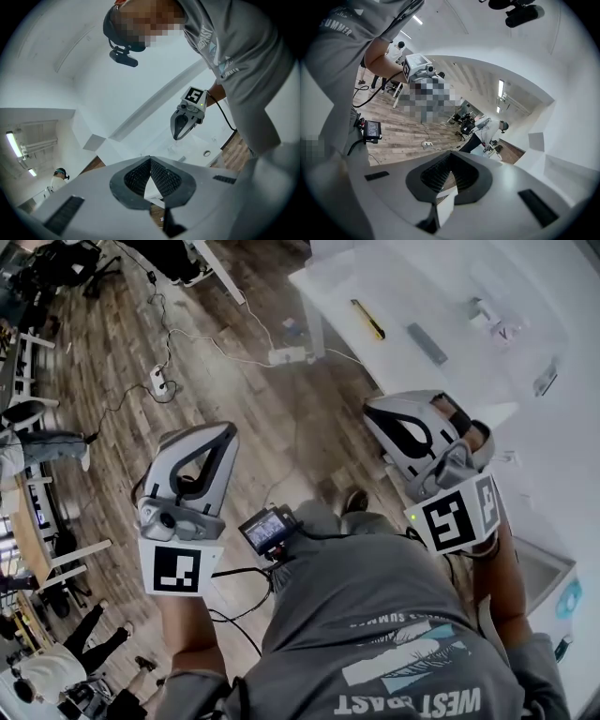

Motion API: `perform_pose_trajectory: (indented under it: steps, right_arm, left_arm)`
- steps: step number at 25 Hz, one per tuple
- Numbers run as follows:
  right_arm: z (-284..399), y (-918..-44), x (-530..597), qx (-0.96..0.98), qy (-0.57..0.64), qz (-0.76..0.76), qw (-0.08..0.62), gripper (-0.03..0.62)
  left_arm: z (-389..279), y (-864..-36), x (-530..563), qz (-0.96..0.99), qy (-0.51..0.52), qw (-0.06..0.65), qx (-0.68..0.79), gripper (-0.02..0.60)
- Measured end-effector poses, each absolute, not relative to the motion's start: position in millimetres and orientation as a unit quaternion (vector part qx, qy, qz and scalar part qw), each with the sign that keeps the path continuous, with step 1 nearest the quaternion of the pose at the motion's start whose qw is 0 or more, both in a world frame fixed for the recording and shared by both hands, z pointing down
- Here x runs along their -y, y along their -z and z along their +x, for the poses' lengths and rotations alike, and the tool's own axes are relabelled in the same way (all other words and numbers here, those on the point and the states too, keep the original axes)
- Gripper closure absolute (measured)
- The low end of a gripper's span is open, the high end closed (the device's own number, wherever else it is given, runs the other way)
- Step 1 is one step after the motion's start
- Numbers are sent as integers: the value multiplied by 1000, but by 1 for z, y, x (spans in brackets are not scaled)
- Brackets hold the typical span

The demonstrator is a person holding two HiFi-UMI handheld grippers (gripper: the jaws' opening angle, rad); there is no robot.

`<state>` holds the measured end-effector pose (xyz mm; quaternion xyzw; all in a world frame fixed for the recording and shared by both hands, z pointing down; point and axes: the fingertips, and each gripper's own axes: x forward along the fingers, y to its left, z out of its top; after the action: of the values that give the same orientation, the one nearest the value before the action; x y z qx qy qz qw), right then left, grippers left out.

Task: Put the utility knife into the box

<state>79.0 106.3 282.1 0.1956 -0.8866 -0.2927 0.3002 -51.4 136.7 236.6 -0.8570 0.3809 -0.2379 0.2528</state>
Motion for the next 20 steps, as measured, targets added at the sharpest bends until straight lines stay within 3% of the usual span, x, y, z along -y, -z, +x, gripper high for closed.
perform_pose_trajectory:
  steps: [20]
  right_arm:
    - [48,-287,10,864,271,262,334,584]
  left_arm:
    - [-83,-240,-9,-890,189,270,-316,571]
